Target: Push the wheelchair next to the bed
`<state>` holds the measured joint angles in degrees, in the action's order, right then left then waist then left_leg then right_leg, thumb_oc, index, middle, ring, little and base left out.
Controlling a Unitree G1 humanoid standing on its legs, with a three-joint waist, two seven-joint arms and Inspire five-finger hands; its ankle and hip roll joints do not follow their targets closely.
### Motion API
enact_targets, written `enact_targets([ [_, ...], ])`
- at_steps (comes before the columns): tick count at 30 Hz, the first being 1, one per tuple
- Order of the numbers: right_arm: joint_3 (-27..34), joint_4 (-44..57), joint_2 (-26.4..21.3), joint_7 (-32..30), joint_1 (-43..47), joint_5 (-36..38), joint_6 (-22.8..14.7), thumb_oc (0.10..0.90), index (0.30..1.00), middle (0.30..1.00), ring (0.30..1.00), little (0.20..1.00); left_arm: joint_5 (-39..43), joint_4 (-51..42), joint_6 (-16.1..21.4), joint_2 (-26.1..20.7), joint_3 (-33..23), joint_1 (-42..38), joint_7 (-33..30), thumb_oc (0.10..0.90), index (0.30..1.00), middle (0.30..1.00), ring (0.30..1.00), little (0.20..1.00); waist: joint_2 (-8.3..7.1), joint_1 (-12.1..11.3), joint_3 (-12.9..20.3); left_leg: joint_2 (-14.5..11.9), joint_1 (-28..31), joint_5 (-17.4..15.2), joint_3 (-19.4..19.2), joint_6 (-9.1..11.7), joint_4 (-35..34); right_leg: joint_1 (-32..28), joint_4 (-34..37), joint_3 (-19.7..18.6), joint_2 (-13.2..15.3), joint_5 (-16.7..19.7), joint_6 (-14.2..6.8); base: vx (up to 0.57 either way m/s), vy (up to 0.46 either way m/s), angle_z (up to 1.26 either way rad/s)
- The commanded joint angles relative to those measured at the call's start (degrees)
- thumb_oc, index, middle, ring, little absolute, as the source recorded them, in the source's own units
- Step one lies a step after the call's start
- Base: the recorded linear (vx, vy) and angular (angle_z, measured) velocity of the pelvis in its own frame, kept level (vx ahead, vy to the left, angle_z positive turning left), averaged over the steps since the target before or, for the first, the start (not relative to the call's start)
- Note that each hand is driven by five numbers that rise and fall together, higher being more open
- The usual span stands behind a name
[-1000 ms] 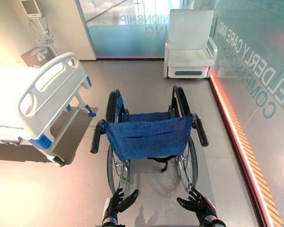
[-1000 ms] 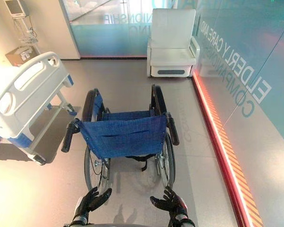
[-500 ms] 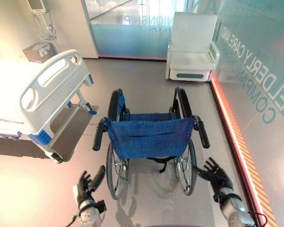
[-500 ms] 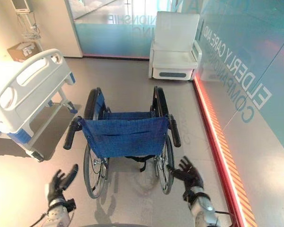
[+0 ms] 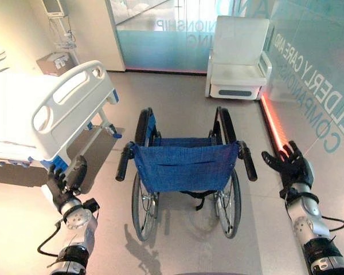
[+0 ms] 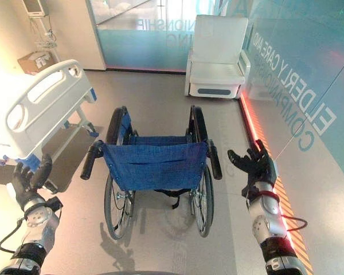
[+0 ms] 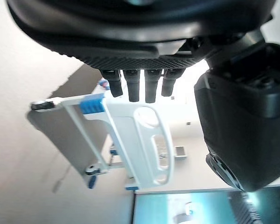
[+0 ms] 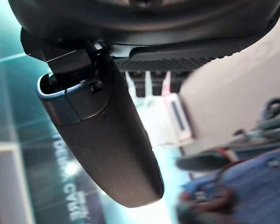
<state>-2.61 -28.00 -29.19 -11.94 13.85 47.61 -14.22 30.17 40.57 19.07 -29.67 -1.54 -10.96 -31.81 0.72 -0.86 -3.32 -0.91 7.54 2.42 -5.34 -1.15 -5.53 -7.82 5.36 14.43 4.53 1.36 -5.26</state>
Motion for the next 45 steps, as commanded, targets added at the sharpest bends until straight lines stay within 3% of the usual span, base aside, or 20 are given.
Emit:
enact_targets([
  [1,0.8,7.4,-6.4,-2.8,10.2,-1.3,-8.9,0.800,0.900,0.900,0.900,0.900,-0.4,-4.2,4.8,-9.4,1.1,-11.1,2.5,0.800,0.900,0.900,0.900,0.900,-0.75,0.8,2.2,3.7,0.5,-4.6,0.4,0.4,0.5,-1.2,-0.9,-0.8,-1.6,-2.0,1.4,0.00,0.000,0.00],
  [5,-0.5,10.4,-7.8,-1.6,13.2,-2.7,-7.2,0.800,0.900,0.900,0.900,0.900,0.5,-7.7,5.0,-10.9,2.0,-13.6,5.5,0.800,0.900,0.900,0.900,0.900,-0.86,0.8,2.2,3.8,0.4,-4.7,0.5,0.4,0.5,-1.1,-0.9,-0.9,-1.7,-2.2,1.4,0.00,0.000,0.00],
  [6,-1.4,11.9,-8.2,0.2,13.8,-4.3,-4.3,0.800,0.900,0.900,0.900,0.900,0.9,-9.9,4.8,-11.2,2.2,-14.2,7.7,0.800,0.900,0.900,0.900,0.900,-0.97,0.7,2.2,3.8,0.4,-4.7,0.5,0.4,0.5,-1.1,-0.9,-0.9,-1.6,-2.2,1.4,0.00,0.000,0.00],
  [11,-2.6,16.1,-8.6,5.5,11.7,-8.0,3.3,0.800,0.900,0.900,0.900,0.900,1.6,-17.4,1.2,-11.1,2.4,-12.4,17.0,0.800,0.900,0.900,0.900,0.900,-1.24,0.6,2.1,3.8,0.2,-4.6,0.5,0.3,0.5,-1.0,-0.9,-0.8,-1.6,-2.1,1.2,0.00,0.000,0.00],
  [13,-3.1,17.7,-9.2,9.2,9.6,-9.5,7.6,0.800,0.900,0.900,0.900,0.900,0.7,-22.0,-1.8,-11.6,2.6,-10.2,23.2,0.800,0.900,0.900,0.900,0.900,-1.36,0.4,1.8,3.7,0.2,-4.5,0.4,0.2,0.5,-0.9,-1.0,-0.8,-1.7,-2.1,1.3,0.00,0.000,0.00],
  [21,-5.7,17.7,-11.4,13.2,7.0,-11.6,12.3,0.800,0.900,0.900,0.900,0.900,-3.8,-23.2,-9.6,-16.9,5.3,-6.8,33.3,0.800,0.900,0.900,0.900,0.900,-1.16,0.2,1.2,3.5,0.3,-4.3,-0.2,0.1,0.5,-0.8,-1.3,-0.6,-1.7,-1.9,0.9,0.00,0.000,0.00],
  [28,-7.5,17.1,-12.4,13.2,5.4,-14.5,14.4,0.800,0.900,0.900,0.900,0.900,-8.9,-21.8,-14.0,-20.2,7.2,-6.2,34.7,0.800,0.900,0.900,0.900,0.900,-0.91,0.3,0.6,3.5,0.1,-4.1,-0.8,0.0,0.5,-0.4,-1.3,-0.5,-1.7,-1.6,0.6,0.00,0.000,0.00],
  [36,-9.4,17.5,-15.0,12.9,5.0,-18.6,18.4,0.800,0.900,0.900,0.900,0.900,-22.6,-18.9,-19.1,-25.0,9.1,-5.3,33.3,0.800,0.900,0.900,0.900,0.900,-0.79,0.3,0.0,3.6,-0.1,-3.9,-1.2,-0.2,0.5,0.1,-1.5,-0.9,-1.7,-1.4,0.2,0.00,0.000,0.00],
  [45,-10.6,16.3,-17.1,10.6,4.6,-28.4,22.3,0.800,0.900,0.900,0.900,0.900,-24.6,-19.3,-23.6,-25.7,10.6,-4.6,35.1,0.800,0.900,0.900,0.900,0.900,-0.74,0.5,-0.5,3.7,-0.2,-3.9,-1.2,-0.3,0.5,0.5,-1.7,-1.3,-1.8,-1.2,0.0,0.00,0.000,0.00],
])
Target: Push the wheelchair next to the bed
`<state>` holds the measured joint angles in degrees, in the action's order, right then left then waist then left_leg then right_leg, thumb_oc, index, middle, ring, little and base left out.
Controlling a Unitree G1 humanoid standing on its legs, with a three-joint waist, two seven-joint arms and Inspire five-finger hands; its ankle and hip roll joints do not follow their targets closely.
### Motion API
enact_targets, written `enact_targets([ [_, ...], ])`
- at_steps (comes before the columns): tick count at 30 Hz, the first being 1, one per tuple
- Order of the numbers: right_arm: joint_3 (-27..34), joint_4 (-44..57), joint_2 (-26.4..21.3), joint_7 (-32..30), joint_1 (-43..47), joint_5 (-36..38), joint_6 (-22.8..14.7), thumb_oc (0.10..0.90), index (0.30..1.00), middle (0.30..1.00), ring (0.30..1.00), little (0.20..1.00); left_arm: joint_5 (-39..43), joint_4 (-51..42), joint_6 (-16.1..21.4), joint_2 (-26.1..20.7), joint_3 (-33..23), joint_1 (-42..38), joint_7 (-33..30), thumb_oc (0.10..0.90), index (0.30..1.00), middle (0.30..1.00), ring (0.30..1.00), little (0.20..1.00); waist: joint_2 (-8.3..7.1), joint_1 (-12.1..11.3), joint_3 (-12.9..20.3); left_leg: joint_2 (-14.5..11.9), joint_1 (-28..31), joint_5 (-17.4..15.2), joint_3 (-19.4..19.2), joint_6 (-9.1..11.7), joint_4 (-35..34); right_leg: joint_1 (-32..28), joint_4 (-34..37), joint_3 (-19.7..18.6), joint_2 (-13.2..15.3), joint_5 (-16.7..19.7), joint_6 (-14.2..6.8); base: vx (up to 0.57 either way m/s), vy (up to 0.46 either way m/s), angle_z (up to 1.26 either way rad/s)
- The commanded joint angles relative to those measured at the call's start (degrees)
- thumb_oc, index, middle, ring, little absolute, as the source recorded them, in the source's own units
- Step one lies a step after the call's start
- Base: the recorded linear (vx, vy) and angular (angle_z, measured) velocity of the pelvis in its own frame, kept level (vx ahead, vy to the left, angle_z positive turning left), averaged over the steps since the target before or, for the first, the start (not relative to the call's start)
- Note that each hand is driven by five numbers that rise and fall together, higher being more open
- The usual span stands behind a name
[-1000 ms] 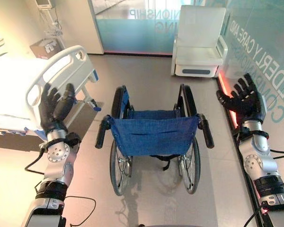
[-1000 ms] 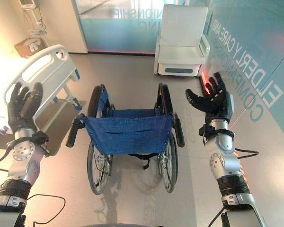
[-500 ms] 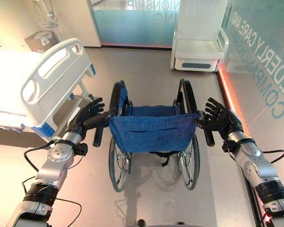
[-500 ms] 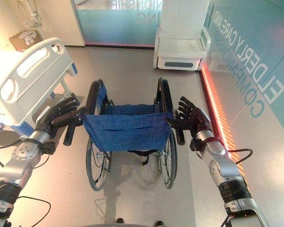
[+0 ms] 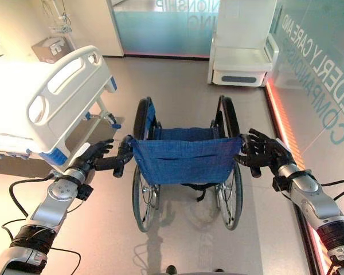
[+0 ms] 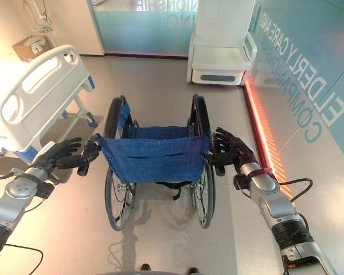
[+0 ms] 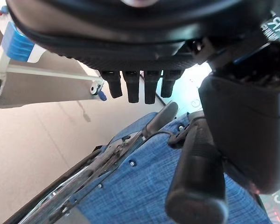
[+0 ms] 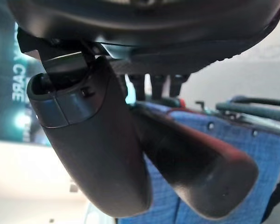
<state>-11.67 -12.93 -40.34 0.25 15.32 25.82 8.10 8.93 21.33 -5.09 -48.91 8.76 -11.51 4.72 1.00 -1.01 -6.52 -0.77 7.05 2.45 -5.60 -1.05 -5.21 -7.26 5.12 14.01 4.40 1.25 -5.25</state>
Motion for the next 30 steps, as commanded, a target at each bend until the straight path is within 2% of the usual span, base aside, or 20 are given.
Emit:
enact_targets([
  [1,-2.3,1.1,-6.4,-2.6,3.5,-8.4,1.1,0.800,0.900,0.900,0.900,0.900,-3.7,0.3,-0.1,-6.5,0.8,-4.2,-1.7,0.800,0.900,0.900,0.900,0.900,-1.05,0.7,2.6,3.6,0.3,-3.9,-1.0,-0.4,0.2,0.1,-1.5,-1.0,-1.7,-1.0,0.0,0.00,0.000,0.00],
  [7,-4.3,0.0,-6.1,-2.7,5.1,-8.0,3.3,0.800,0.900,0.900,0.900,0.900,-2.4,1.5,-2.1,-5.1,2.6,-5.6,-2.2,0.800,0.900,0.900,0.900,0.900,-1.13,0.8,2.4,3.7,0.3,-3.9,-0.8,-0.5,0.2,0.1,-1.5,-1.4,-1.8,-1.0,0.0,-0.01,0.002,-0.02],
  [13,-8.3,-4.0,-4.2,0.3,8.0,-8.8,8.0,0.800,0.900,0.900,0.900,0.900,-1.8,6.0,-3.5,-2.5,6.3,-9.2,-2.0,0.800,0.900,0.900,0.900,0.900,-1.40,0.8,2.5,3.7,0.2,-3.8,-0.9,-0.3,0.2,0.2,-1.5,-1.2,-1.8,-0.8,-0.1,0.00,0.000,0.00],
  [17,-10.2,-6.8,-3.0,-1.5,9.9,-7.3,9.5,0.800,0.900,0.900,0.900,0.900,-2.0,7.9,-4.9,-1.7,8.5,-11.5,-1.0,0.800,0.900,0.900,0.900,0.900,-1.46,0.7,2.5,3.7,0.2,-3.7,-0.9,-0.3,0.2,0.2,-1.6,-1.1,-1.8,-0.8,-0.1,0.00,0.000,0.00],
  [20,-11.8,-10.4,-1.3,-2.8,12.0,-6.5,12.9,0.800,0.900,0.900,0.900,0.900,-2.7,9.8,-7.0,-0.5,11.0,-14.0,0.1,0.800,0.900,0.900,0.900,0.900,-1.34,0.6,2.4,3.8,0.2,-3.7,-0.9,-0.2,0.2,0.2,-1.6,-1.2,-1.8,-0.7,-0.1,0.00,0.000,0.00],
  [24,-13.5,-13.2,0.1,-4.1,13.9,-4.6,15.3,0.800,0.900,0.900,0.900,0.900,-4.4,11.7,-8.7,0.0,13.0,-15.9,1.1,0.800,0.900,0.900,0.900,0.900,-1.23,0.5,2.1,3.8,0.3,-3.7,-0.9,-0.2,0.2,0.2,-1.7,-1.1,-1.8,-0.7,0.0,0.00,0.000,0.00],
  [30,-16.3,-18.7,3.1,-3.0,18.2,-4.1,20.8,0.800,0.900,0.900,0.900,0.900,-7.8,15.5,-12.5,0.9,16.6,-20.0,4.1,0.800,0.900,0.900,0.900,0.900,-1.07,0.2,2.2,4.0,0.2,-3.7,-0.9,-0.2,0.2,0.2,-1.6,-1.1,-1.8,-0.7,0.1,0.00,0.000,0.00],
])
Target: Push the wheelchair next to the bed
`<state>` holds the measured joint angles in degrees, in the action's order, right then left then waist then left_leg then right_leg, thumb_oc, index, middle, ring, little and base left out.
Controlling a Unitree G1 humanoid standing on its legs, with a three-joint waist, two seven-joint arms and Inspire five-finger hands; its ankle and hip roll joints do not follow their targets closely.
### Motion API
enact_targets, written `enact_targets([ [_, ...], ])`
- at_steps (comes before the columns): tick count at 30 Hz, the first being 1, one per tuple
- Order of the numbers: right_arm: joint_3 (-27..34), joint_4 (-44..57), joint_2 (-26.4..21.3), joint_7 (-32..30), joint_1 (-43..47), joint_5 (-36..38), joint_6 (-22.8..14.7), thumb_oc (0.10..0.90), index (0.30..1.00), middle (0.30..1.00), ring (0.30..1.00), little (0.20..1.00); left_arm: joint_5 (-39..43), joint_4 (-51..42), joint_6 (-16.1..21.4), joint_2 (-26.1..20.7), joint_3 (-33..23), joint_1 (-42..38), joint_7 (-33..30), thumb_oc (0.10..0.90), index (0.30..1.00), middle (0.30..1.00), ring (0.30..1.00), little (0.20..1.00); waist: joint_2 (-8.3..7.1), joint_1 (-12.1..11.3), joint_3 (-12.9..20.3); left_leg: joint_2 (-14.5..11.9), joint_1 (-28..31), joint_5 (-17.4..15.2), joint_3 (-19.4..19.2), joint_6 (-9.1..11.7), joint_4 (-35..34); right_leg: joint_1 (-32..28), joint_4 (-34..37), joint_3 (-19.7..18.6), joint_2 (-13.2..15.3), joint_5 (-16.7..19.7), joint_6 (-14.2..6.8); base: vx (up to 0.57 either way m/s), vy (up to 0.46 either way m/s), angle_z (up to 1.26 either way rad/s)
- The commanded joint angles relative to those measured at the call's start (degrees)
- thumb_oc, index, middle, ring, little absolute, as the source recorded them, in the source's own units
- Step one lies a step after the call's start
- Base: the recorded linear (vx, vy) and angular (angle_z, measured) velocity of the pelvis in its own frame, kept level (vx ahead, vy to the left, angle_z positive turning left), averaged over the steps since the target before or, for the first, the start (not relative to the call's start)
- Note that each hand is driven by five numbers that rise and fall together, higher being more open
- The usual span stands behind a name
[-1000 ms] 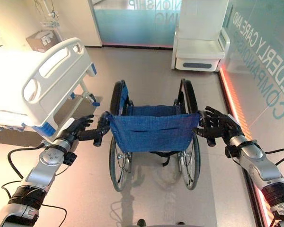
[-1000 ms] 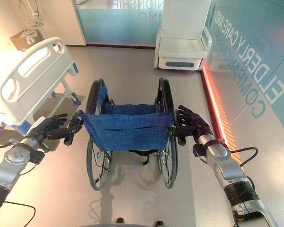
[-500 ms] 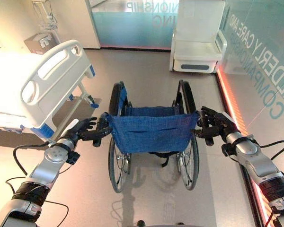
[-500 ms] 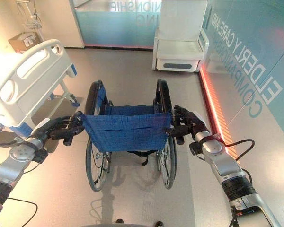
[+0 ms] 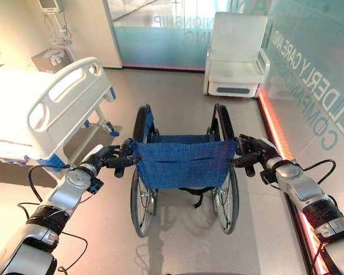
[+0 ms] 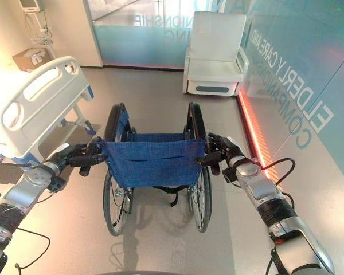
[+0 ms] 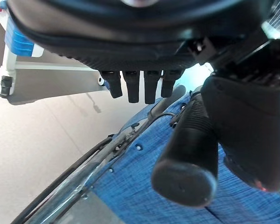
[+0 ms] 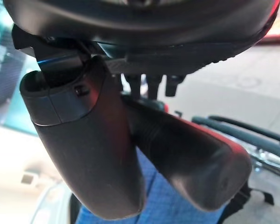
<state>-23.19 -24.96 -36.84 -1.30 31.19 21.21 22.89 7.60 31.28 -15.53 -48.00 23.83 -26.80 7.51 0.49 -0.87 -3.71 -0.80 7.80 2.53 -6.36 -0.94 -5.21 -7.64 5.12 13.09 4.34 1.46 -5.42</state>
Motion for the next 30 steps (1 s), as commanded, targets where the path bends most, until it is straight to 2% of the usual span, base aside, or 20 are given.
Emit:
enact_targets([
  [1,-4.9,-7.2,-0.2,-1.0,2.7,0.5,6.4,0.800,0.900,0.900,0.900,0.900,-6.8,6.0,-2.4,0.1,1.8,-5.0,1.8,0.800,0.900,0.900,0.900,0.900,-0.54,0.0,-0.7,4.0,-0.5,-3.8,-0.2,-0.3,0.2,0.5,-1.6,-0.2,-1.7,-0.9,0.3,0.00,0.000,0.00],
  [4,-6.3,-9.9,1.0,0.9,4.9,0.2,9.6,0.800,0.900,0.900,0.900,0.900,-7.4,7.8,-4.1,0.8,3.1,-6.6,3.1,0.800,0.900,0.900,0.900,0.900,-0.51,-0.2,-0.7,4.1,-0.6,-3.7,-0.1,-0.4,0.2,0.6,-1.6,-0.2,-1.7,-0.9,0.3,0.00,0.000,0.00],
  [5,-6.9,-11.3,1.5,3.0,5.8,-1.8,11.7,0.800,0.900,0.900,0.900,0.900,-7.8,8.4,-4.8,1.0,3.6,-7.3,3.6,0.800,0.900,0.900,0.900,0.900,-0.48,-0.3,-0.7,4.2,-0.6,-3.6,-0.1,-0.4,0.2,0.6,-1.6,-0.2,-1.7,-1.0,0.3,0.00,0.000,0.00],
  [6,-7.1,-11.8,1.6,3.2,6.1,-2.2,11.8,0.800,0.900,0.900,0.900,0.900,-7.9,8.6,-4.9,1.1,3.7,-7.5,3.6,0.800,0.900,0.900,0.900,0.900,-0.50,-0.3,-0.7,4.2,-0.6,-3.6,-0.1,-0.3,0.2,0.6,-1.6,-0.2,-1.7,-1.0,0.3,0.00,0.000,0.00],
  [9,-9.0,-15.2,2.2,7.2,8.5,-6.3,15.6,0.800,0.900,0.900,0.900,0.900,-8.5,10.3,-5.4,1.7,4.8,-9.2,3.6,0.800,0.900,0.900,0.900,0.900,-0.64,-0.6,-0.6,4.2,-0.6,-3.6,0.0,-0.4,0.2,0.5,-1.5,-0.2,-1.8,-1.0,0.4,0.00,0.000,0.00],
  [16,-10.9,-19.5,4.2,6.5,12.0,-11.2,20.6,0.800,0.900,0.900,0.900,0.900,-8.6,11.5,-5.9,3.3,5.9,-11.0,2.7,0.800,0.900,0.900,0.900,0.900,-0.87,-1.1,-0.8,4.3,-0.7,-3.6,0.4,-0.4,0.2,0.4,-1.5,-0.4,-1.9,-1.1,0.6,0.00,0.000,0.00],
  [18,-11.4,-20.3,5.2,10.1,12.7,-13.9,22.8,0.800,0.900,0.900,0.900,0.900,-9.0,11.8,-6.3,4.1,6.1,-11.1,1.9,0.800,0.900,0.900,0.900,0.900,-0.89,-1.2,-0.8,4.4,-0.8,-3.6,0.5,-0.5,0.2,0.5,-1.4,-0.6,-1.9,-1.0,0.6,0.00,0.000,0.00],
  [21,-12.1,-20.7,6.2,14.6,13.0,-12.7,24.7,0.800,0.900,0.900,0.900,0.900,-10.1,12.2,-6.4,4.7,6.1,-11.4,1.6,0.800,0.900,0.900,0.900,0.900,-0.95,-1.3,-1.0,4.4,-0.9,-3.5,0.6,-0.4,0.2,0.6,-1.4,-0.5,-1.8,-1.0,0.7,0.00,0.000,0.00],
  [23,-12.2,-21.5,7.6,16.3,13.0,-6.4,24.9,0.800,0.900,0.900,0.900,0.900,-10.3,12.2,-6.4,4.8,6.2,-11.9,2.2,0.800,0.900,0.900,0.900,0.900,-1.04,-1.5,-1.0,4.4,-1.0,-3.4,0.7,-0.5,0.2,0.6,-1.4,-0.5,-1.8,-1.0,0.8,0.00,0.000,0.00],
  [24,-12.2,-21.8,8.0,16.6,13.1,-5.8,25.1,0.800,0.900,0.900,0.900,0.900,-10.2,12.2,-6.3,4.9,6.4,-12.0,2.3,0.800,0.900,0.900,0.900,0.900,-1.05,-1.6,-1.0,4.4,-1.0,-3.4,0.8,-0.5,0.2,0.6,-1.4,-0.4,-1.8,-1.0,0.8,0.00,0.000,0.00],
  [25,-11.7,-22.9,8.8,13.2,12.7,-8.5,23.8,0.800,0.900,0.900,0.900,0.900,-10.5,12.5,-6.0,5.3,6.5,-12.1,2.6,0.800,0.900,0.900,0.900,0.900,-1.02,-1.8,-0.9,4.5,-1.0,-3.3,0.8,-0.4,0.2,0.6,-1.4,-0.3,-1.6,-0.9,0.8,0.00,0.000,0.00],
  [26,-11.8,-23.0,8.8,10.9,12.7,-7.4,22.5,0.800,0.900,0.900,0.900,0.900,-10.4,12.3,-6.1,5.5,6.6,-12.1,2.5,0.800,0.900,0.900,0.900,0.900,-0.97,-1.8,-0.9,4.4,-1.0,-3.3,0.8,-0.4,0.2,0.5,-1.4,-0.3,-1.6,-0.8,0.8,0.00,0.000,0.00],
  [27,-11.8,-23.0,8.6,4.8,12.9,-5.8,19.2,0.800,0.900,0.900,0.900,0.900,-10.1,12.0,-6.5,5.7,6.9,-12.4,2.5,0.800,0.900,0.900,0.900,0.900,-0.88,-1.9,-0.9,4.4,-1.0,-3.3,1.0,-0.4,0.2,0.5,-1.3,-0.3,-1.6,-0.7,0.7,0.00,0.000,0.00],
  [28,-11.5,-21.6,9.3,-7.0,13.8,-13.1,13.9,0.800,0.900,0.900,0.900,0.900,-9.1,11.1,-6.7,5.6,7.4,-11.9,1.8,0.800,0.900,0.900,0.900,0.900,-0.72,-1.8,-1.0,4.5,-0.9,-3.3,1.2,-0.4,0.2,0.5,-1.3,-0.6,-1.7,-0.7,0.8,0.00,0.000,0.00],
  [30,-11.6,-17.2,9.7,-17.5,14.9,-15.8,7.7,0.800,0.900,0.900,0.900,0.900,-8.3,10.4,-7.4,6.8,7.8,-11.3,0.2,0.800,0.900,0.900,0.900,0.900,-0.12,-1.7,-1.0,4.5,-1.0,-3.4,1.2,-0.5,0.2,0.7,-1.5,-0.9,-1.8,-0.8,0.6,-0.01,0.047,0.02],
])
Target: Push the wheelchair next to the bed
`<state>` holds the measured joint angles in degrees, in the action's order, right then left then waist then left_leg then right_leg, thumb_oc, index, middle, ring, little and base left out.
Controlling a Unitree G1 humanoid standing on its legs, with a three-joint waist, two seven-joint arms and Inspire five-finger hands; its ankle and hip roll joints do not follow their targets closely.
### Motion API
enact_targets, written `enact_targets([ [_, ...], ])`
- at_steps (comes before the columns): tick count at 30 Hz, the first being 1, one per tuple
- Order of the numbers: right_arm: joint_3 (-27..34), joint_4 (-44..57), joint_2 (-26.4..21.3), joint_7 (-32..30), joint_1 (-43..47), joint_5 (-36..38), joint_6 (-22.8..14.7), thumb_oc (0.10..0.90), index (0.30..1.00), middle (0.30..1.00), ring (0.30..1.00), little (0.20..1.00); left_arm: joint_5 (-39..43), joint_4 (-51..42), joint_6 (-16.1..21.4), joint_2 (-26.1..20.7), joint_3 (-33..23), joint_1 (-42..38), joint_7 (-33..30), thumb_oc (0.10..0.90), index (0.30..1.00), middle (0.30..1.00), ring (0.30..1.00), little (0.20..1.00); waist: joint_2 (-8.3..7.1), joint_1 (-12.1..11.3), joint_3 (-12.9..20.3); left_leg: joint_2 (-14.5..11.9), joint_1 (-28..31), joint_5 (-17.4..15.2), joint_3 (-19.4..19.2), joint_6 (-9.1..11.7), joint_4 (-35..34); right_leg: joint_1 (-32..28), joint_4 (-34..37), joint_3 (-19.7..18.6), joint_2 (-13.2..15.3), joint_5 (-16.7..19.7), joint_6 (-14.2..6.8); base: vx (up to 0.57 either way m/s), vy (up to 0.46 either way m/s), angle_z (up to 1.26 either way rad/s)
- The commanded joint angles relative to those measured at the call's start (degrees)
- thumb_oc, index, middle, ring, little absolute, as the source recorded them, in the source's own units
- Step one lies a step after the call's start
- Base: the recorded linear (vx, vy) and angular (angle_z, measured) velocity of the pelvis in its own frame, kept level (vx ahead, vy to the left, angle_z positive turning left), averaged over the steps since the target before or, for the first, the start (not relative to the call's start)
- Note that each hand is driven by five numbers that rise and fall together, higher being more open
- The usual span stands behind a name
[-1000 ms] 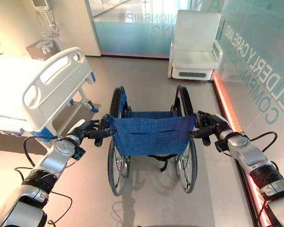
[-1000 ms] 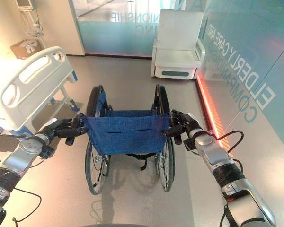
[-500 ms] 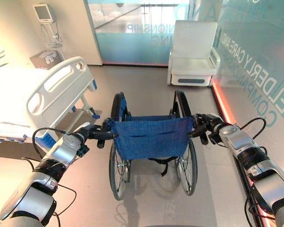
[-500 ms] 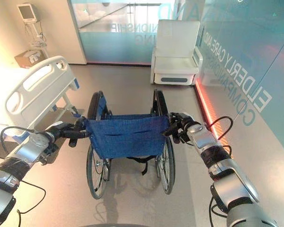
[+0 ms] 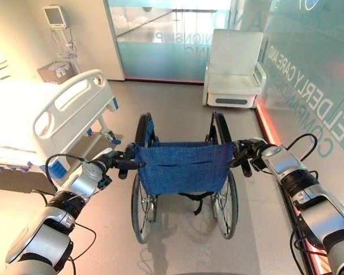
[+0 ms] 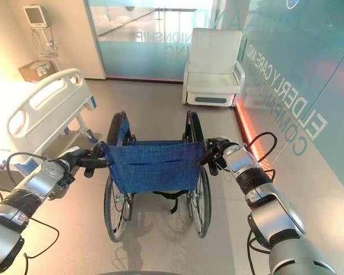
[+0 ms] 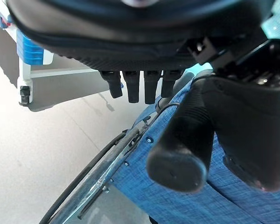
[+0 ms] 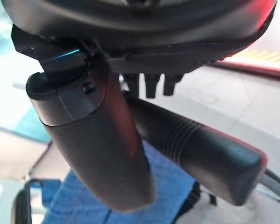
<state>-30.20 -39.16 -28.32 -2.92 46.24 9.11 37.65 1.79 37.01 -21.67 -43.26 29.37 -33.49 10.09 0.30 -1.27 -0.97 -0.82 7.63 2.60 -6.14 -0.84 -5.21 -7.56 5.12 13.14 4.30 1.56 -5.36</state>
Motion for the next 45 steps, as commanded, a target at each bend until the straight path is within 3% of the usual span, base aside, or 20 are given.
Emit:
enact_targets([
  [1,-4.6,-0.9,1.8,-19.9,-0.4,-5.1,-8.3,0.800,0.900,0.900,0.900,0.900,-2.2,4.6,-1.0,2.6,2.3,-3.9,-3.2,0.800,0.900,0.900,0.900,0.900,0.33,-1.3,-3.8,4.6,-0.8,-3.5,1.1,-0.6,0.2,0.7,-1.6,-1.0,-1.7,-0.9,0.5,-0.01,0.045,0.04],
  [3,-3.6,3.2,3.6,-23.8,-3.7,-7.4,-6.8,0.800,0.900,0.900,0.900,0.900,-2.8,4.5,0.2,4.4,1.4,-1.3,-5.2,0.800,0.900,0.900,0.900,0.900,0.95,-1.2,-3.7,4.7,-0.9,-3.6,1.2,-0.6,0.2,0.9,-1.6,-1.2,-1.6,-1.0,0.4,-0.01,0.048,0.09],
  [7,-2.8,3.6,3.7,-21.4,-9.4,-8.1,-4.2,0.800,0.900,0.900,0.900,0.900,-3.9,3.9,1.0,5.6,-0.2,1.7,-6.5,0.800,0.900,0.900,0.900,0.900,1.29,-1.0,-3.6,4.8,-1.1,-3.8,1.0,-0.8,0.2,0.9,-1.2,-1.1,-1.3,-0.8,0.3,-0.01,0.026,0.05],
  [8,-2.6,2.3,3.2,-18.2,-10.6,-8.3,-1.9,0.800,0.900,0.900,0.900,0.900,-4.2,4.0,1.3,5.2,-0.9,1.7,-5.9,0.800,0.900,0.900,0.900,0.900,1.32,-0.9,-3.7,4.8,-1.1,-3.7,0.8,-0.8,0.2,0.9,-1.2,-1.0,-1.2,-0.8,0.3,0.00,0.000,0.00],
  [13,-3.2,-6.7,3.2,-6.4,-8.7,-10.5,2.5,0.800,0.900,0.900,0.900,0.900,-4.2,5.4,1.7,4.6,-0.4,-1.0,-3.8,0.800,0.900,0.900,0.900,0.900,1.16,-1.3,-3.8,4.8,-1.1,-3.5,0.5,-0.7,0.2,0.6,-0.9,-0.5,-1.0,-0.7,0.4,0.00,0.000,0.00],
  [24,-6.0,-20.2,5.3,12.1,-1.8,-12.3,8.8,0.800,0.900,0.900,0.900,0.900,-4.4,8.4,1.3,4.9,2.6,-6.9,-1.5,0.800,0.900,0.900,0.900,0.900,0.56,-2.4,-3.8,4.9,-1.2,-3.2,0.8,-0.6,0.2,0.4,-1.1,0.0,-0.9,-0.7,0.7,0.00,0.000,0.00],
  [25,-6.5,-21.5,5.4,15.9,-1.1,-13.6,10.0,0.800,0.900,0.900,0.900,0.900,-4.6,8.4,1.2,4.8,3.1,-7.5,-1.2,0.800,0.900,0.900,0.900,0.900,0.45,-2.5,-3.7,4.9,-1.1,-3.3,0.9,-0.7,0.2,0.3,-1.0,0.0,-0.9,-0.7,0.7,0.00,0.000,0.00],
  [32,-7.8,-26.8,5.5,30.1,1.2,-17.0,12.0,0.800,0.900,0.900,0.900,0.900,-5.7,8.6,3.0,4.0,4.5,-10.2,-0.4,0.800,0.900,0.900,0.900,0.900,-0.11,-3.2,-3.5,4.9,-1.0,-3.2,1.1,-0.7,0.2,0.1,-1.2,0.4,-0.8,-0.7,0.8,0.00,0.000,0.00],
  [41,-6.1,-30.9,5.5,36.7,-0.4,-14.1,12.1,0.800,0.900,0.900,0.900,0.900,-7.9,8.9,4.8,4.9,4.1,-9.7,-0.4,0.800,0.900,0.900,0.900,0.900,-0.59,-3.4,-2.7,4.9,-0.9,-3.1,1.4,-0.8,0.2,-0.2,-1.1,1.0,-0.6,-0.7,0.7,0.01,0.003,0.02],
  [42,-6.0,-31.2,5.5,37.3,-0.6,-13.0,12.0,0.750,0.825,0.825,0.825,0.825,-7.8,9.1,5.0,5.0,4.1,-9.5,-0.5,0.800,0.900,0.900,0.900,0.900,-0.62,-3.4,-2.7,4.9,-0.8,-3.1,1.4,-0.8,0.2,-0.3,-1.1,1.0,-0.6,-0.7,0.7,0.00,0.000,0.00],
  [43,-5.5,-31.5,5.6,36.1,-1.0,-11.2,11.1,0.504,0.455,0.455,0.455,0.455,-7.6,9.0,5.1,5.2,4.1,-9.2,-0.8,0.800,0.900,0.900,0.900,0.900,-0.59,-3.3,-2.7,4.9,-0.7,-3.2,1.4,-0.8,0.2,-0.3,-1.2,1.0,-0.6,-0.7,0.7,0.00,0.000,0.00],
  [44,-5.2,-31.4,5.6,33.7,-1.3,-9.1,10.2,0.400,0.300,0.300,0.300,0.300,-7.3,9.0,5.3,5.3,4.0,-8.8,-1.3,0.800,0.900,0.900,0.900,0.900,-0.58,-3.2,-2.7,4.9,-0.6,-3.2,1.4,-0.8,0.2,-0.3,-1.2,0.9,-0.6,-0.7,0.7,0.00,0.000,0.00],
  [45,-5.0,-31.3,5.5,31.4,-1.5,-7.1,9.5,0.400,0.300,0.300,0.300,0.300,-7.1,8.9,5.6,5.3,3.9,-8.6,-1.7,0.800,0.900,0.900,0.900,0.900,-0.56,-3.2,-2.6,4.9,-0.6,-3.2,1.4,-0.9,0.2,-0.4,-1.2,0.9,-0.6,-0.7,0.7,0.00,0.000,0.00],
])
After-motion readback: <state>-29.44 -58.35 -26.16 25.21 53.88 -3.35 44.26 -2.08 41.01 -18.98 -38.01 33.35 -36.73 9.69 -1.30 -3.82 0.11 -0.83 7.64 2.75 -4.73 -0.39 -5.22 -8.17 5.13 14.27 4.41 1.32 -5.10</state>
